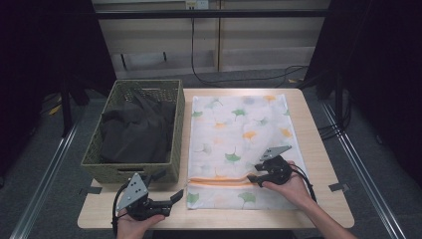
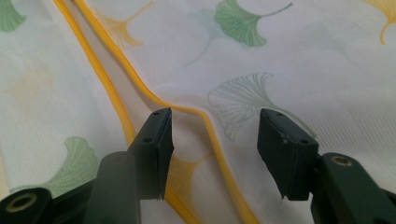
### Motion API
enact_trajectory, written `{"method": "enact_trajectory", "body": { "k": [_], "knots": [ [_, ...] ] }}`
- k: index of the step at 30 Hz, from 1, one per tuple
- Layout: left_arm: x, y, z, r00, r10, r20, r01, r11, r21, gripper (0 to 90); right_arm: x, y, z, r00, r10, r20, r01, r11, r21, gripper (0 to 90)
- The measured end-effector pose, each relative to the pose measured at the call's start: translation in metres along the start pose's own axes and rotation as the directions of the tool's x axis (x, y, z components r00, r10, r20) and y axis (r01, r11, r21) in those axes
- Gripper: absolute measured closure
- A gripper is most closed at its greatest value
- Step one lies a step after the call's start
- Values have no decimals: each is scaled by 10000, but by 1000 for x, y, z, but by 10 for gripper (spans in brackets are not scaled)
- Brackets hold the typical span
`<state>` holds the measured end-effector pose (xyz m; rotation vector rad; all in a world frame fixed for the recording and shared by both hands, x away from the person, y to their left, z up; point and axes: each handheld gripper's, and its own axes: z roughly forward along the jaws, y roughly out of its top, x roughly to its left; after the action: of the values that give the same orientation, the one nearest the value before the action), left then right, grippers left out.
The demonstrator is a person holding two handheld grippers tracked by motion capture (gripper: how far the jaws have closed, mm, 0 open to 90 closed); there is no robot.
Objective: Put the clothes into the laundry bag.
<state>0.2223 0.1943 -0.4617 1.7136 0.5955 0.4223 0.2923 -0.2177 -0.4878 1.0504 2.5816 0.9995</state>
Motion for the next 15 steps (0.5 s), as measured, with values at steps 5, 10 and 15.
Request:
{"method": "enact_trajectory", "body": {
  "k": [5, 10, 15],
  "knots": [
    [1, 0, 0, 9999, -123, -72, 124, 9999, 38, 142, 0, -1, 6, 9998, 87, 193, -93, 9994, 323, 479],
    [4, -1, -1, 10000, -32, 25, 32, 10000, 70, 142, 4, 3, 9, 9983, -284, 515, 258, 9984, 505, 552],
    [4, -1, -1, 9998, -124, -146, 126, 9998, 147, 142, 4, 4, 9, 9988, -143, 467, 119, 9986, 509, 567]
  ]
}}
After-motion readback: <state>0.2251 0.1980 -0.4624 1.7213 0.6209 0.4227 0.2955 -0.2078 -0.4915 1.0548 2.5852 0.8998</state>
